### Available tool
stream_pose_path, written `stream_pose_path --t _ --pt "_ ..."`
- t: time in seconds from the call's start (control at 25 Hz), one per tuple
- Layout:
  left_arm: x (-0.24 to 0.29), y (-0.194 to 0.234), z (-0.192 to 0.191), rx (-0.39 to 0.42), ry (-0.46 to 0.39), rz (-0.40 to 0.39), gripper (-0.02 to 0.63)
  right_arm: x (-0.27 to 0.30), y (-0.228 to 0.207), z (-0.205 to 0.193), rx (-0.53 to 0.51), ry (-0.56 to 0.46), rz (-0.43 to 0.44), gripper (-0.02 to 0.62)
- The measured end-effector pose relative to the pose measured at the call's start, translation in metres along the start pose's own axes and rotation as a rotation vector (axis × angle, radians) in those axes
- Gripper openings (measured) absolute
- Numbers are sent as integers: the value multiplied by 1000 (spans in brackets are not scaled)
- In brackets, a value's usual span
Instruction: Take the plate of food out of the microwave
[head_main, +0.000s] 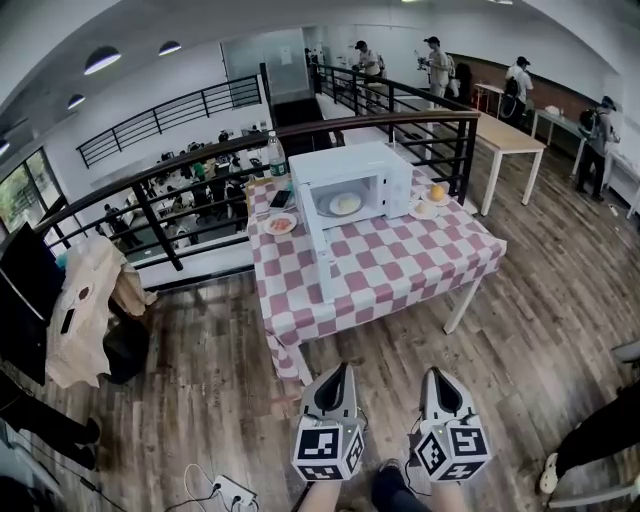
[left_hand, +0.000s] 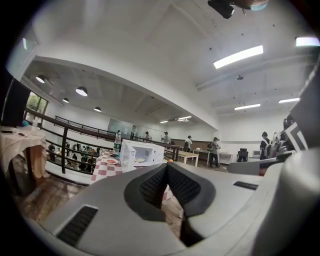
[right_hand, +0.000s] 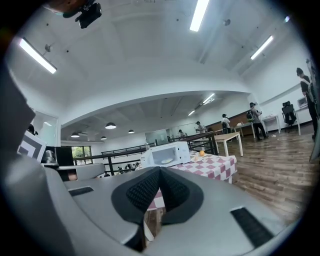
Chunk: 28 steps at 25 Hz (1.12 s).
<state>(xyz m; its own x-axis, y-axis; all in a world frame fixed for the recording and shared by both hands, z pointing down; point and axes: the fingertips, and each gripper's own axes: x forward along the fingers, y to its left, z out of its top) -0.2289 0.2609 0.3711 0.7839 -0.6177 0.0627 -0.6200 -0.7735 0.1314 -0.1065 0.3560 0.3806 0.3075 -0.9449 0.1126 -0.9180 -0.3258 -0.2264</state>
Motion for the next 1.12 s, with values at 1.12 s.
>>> stream_pose_path --t 1.12 --pt "165 -10 8 11 4 133 20 153 -106 39 35 18 129 -9"
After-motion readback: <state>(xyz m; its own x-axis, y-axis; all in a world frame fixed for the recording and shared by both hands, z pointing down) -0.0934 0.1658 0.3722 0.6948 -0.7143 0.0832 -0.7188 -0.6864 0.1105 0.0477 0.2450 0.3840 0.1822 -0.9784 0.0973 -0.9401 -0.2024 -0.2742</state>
